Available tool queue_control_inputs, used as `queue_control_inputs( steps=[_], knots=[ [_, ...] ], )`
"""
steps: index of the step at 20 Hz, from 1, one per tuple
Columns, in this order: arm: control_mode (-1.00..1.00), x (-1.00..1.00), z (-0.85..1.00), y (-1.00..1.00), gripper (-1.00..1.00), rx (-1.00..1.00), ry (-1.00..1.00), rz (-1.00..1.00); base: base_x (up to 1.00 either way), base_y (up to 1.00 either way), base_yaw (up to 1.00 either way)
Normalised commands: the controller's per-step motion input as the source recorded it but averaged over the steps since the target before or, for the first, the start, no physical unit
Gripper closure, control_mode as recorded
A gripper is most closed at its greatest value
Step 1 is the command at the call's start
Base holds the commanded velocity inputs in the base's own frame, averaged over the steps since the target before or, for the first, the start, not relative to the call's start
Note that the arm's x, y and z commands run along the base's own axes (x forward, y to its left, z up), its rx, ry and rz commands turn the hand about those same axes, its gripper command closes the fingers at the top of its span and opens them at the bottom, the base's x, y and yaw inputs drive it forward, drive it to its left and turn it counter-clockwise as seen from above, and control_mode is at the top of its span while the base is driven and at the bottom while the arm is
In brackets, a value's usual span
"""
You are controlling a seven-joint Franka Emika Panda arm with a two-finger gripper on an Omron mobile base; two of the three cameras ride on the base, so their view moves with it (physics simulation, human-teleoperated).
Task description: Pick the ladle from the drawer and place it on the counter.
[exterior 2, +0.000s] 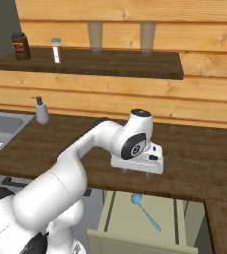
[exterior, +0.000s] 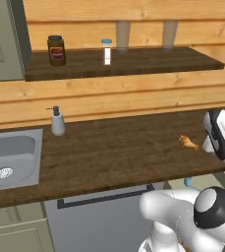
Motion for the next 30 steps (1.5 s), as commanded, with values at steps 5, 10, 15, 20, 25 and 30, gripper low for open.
queue_control_inputs(
  steps=[5, 10, 15, 20, 25, 30],
  knots=[
    [-1.00, -0.67, -0.87, -0.74, -1.00, 0.00, 0.09, 0.00, 0.00, 0.00, 0.00],
    [-1.00, -0.41, -0.57, -0.51, -1.00, 0.00, 0.09, 0.00, 0.00, 0.00, 0.00],
    [-1.00, -0.01, -0.38, -0.17, -1.00, 0.00, 0.01, 0.00, 0.00, 0.00, 0.00],
    [-1.00, 0.01, -0.44, 0.01, -1.00, 0.00, 0.01, 0.00, 0.00, 0.00, 0.00],
    [-1.00, -0.24, -0.61, 0.04, -1.00, 0.00, 0.00, 0.00, 0.00, 0.00, 0.00],
    [-1.00, -0.17, -0.43, 0.01, -1.00, 0.00, 0.00, 0.00, 0.00, 0.00, 0.00]
  ],
)
